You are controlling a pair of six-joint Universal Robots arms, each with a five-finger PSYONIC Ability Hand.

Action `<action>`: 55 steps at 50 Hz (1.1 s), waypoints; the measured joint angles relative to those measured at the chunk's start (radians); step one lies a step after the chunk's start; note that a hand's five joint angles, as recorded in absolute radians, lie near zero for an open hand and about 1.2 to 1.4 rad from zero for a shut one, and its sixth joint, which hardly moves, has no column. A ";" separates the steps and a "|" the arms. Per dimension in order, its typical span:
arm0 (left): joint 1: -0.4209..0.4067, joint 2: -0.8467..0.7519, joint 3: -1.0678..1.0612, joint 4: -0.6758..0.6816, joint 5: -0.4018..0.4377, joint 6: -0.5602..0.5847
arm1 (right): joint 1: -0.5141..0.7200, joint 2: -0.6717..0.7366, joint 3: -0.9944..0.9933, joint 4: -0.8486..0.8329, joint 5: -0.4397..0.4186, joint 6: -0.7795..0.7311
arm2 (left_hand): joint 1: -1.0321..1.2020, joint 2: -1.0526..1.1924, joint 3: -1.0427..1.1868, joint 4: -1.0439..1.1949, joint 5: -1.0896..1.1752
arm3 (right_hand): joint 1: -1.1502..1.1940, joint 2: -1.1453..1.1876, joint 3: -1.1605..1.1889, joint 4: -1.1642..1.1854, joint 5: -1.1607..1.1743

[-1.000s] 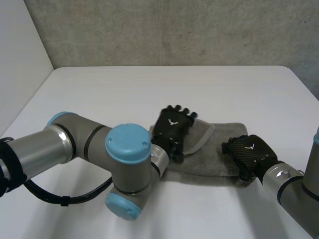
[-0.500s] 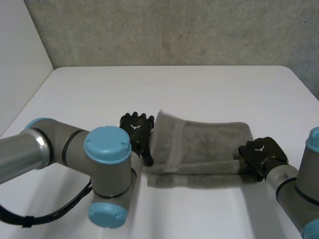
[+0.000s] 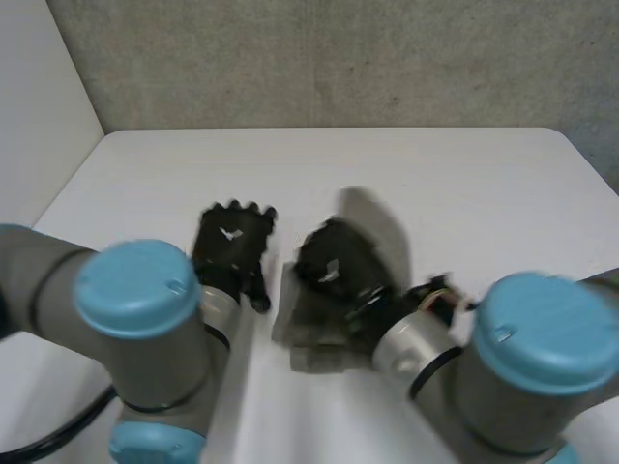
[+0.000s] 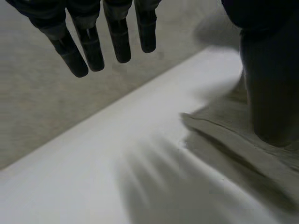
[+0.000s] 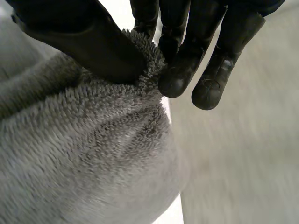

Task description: Fold the towel.

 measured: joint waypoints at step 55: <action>-0.005 -0.146 0.030 -0.075 0.180 -0.145 | -0.287 0.150 -0.121 0.321 -0.004 0.887 | -0.024 -0.034 -0.048 -0.029 -0.069 | -1.035 -1.026 -1.100 -1.083 -1.153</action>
